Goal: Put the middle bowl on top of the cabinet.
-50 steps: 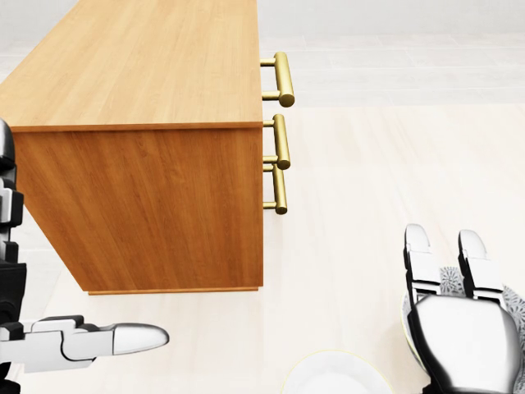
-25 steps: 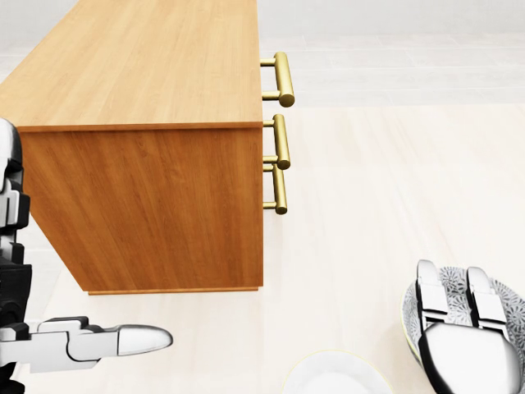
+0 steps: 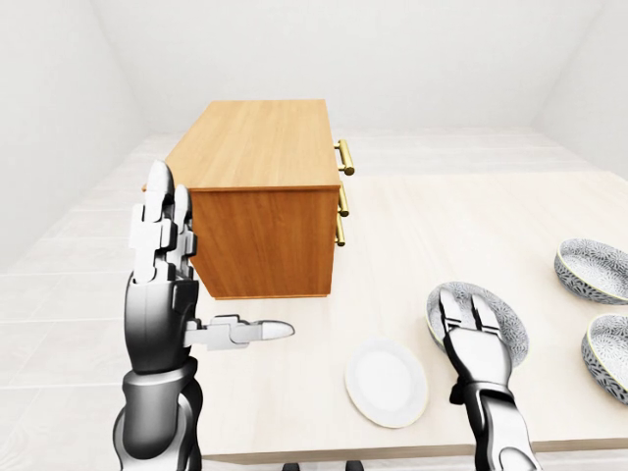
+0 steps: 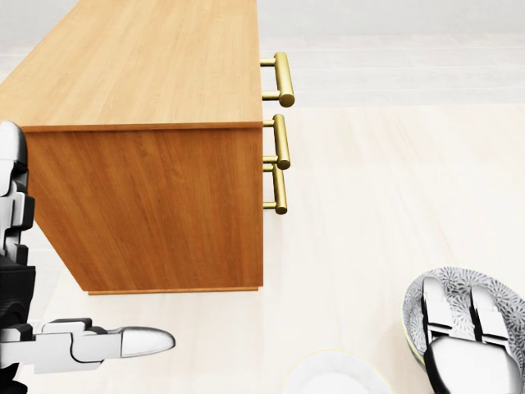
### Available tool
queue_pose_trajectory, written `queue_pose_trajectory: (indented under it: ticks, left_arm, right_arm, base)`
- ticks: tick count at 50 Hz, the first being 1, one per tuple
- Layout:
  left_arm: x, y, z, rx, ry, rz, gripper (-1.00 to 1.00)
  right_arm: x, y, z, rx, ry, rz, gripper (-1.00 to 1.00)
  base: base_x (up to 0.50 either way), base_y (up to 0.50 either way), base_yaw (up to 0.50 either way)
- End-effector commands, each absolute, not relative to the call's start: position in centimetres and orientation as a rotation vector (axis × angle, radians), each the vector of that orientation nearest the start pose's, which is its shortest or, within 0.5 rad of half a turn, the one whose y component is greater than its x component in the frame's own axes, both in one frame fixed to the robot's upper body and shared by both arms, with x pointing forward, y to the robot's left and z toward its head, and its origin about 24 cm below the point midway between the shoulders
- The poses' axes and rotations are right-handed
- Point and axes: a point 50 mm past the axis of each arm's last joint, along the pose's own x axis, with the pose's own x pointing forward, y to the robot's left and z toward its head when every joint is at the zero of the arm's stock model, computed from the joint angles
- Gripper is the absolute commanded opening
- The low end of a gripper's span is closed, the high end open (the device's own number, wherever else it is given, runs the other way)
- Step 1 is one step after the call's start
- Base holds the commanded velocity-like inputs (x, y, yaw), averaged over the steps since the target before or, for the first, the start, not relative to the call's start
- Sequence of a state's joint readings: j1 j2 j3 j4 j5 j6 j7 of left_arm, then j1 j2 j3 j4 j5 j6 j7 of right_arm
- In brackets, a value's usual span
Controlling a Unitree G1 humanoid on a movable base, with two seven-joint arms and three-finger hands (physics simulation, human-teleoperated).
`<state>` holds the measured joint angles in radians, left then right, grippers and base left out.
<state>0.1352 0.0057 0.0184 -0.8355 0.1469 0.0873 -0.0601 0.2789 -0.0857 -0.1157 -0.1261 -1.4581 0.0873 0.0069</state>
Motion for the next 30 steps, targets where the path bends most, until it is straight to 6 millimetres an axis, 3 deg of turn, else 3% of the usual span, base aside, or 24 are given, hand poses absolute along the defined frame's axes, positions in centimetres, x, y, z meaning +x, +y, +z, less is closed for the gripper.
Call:
queue_pose_trajectory:
  ticks: [1, 12, 25, 30]
  left_arm:
    - [18.4, 16.0, 19.0, 0.174, -0.617, 0.071, 1.0]
    - [18.5, 16.0, 18.7, 0.172, -0.604, 0.069, 1.0]
    - [18.3, 16.0, 19.1, 0.174, -0.623, 0.071, 1.0]
    - [18.3, 16.0, 19.0, 0.178, -0.619, 0.07, 1.0]
  right_arm:
    - [18.4, -22.7, 0.7, -1.541, 0.369, -0.113, 1.0]
    - [18.0, -23.3, 0.6, -1.533, 0.394, -0.136, 1.0]
    - [17.8, -23.8, -0.6, -1.512, 0.42, -0.137, 1.0]
    - [17.7, -24.5, -1.9, -1.479, 0.447, -0.155, 1.0]
  base:
    - [0.0, 0.0, 0.0]
    - [0.0, 0.0, 0.0]
    - [0.0, 0.0, 0.0]
    - [0.0, 0.0, 0.0]
